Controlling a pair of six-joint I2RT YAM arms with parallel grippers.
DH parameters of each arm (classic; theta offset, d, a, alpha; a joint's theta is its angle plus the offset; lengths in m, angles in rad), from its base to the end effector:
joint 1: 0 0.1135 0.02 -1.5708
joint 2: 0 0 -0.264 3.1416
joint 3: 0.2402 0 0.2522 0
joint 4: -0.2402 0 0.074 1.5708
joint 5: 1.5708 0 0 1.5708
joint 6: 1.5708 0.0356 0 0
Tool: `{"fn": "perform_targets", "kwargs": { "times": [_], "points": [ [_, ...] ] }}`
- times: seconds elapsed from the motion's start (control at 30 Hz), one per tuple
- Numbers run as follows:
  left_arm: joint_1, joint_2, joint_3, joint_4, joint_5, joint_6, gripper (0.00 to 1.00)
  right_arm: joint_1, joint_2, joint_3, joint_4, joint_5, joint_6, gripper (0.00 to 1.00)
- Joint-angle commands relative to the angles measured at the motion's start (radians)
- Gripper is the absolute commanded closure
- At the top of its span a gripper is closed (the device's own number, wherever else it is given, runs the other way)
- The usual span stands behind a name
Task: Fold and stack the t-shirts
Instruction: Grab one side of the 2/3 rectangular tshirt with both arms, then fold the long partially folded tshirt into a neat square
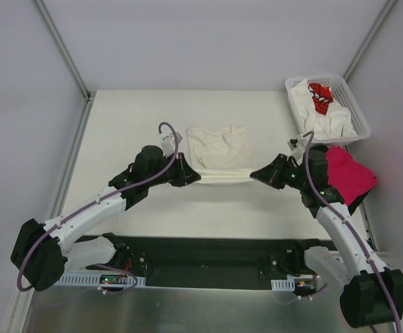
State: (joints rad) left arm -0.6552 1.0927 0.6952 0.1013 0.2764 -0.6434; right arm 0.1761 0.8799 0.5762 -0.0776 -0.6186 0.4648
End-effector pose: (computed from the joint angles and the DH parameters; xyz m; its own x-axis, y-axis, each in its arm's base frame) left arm 0.1932 -0.1607 0.2768 -0.6610 -0.2199 -0.7174 0.4957 0.5898 -0.6375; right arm 0.1924 0.0552 0.2626 -0.6290 0.2590 -0.7330 -0.4371 0.6619 0.6090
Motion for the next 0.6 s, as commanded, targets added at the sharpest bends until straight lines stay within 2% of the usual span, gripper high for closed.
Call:
{"fn": "perform_targets", "kwargs": {
  "times": [0.0, 0.23, 0.57],
  "points": [
    [0.008, 0.007, 0.093, -0.087, -0.104, 0.045, 1.0, -0.003, 0.08, 0.082, -0.071, 0.06, -0.049, 0.99],
    [0.023, 0.133, 0.237, -0.097, -0.148, 0.097, 1.0, -0.003, 0.318, 0.212, 0.022, 0.051, -0.071, 0.99],
    [0.086, 0.353, 0.417, -0.097, -0.094, 0.119, 1.0, -0.006, 0.62, 0.444, 0.072, 0.031, -0.068, 0.99]
  ]
}}
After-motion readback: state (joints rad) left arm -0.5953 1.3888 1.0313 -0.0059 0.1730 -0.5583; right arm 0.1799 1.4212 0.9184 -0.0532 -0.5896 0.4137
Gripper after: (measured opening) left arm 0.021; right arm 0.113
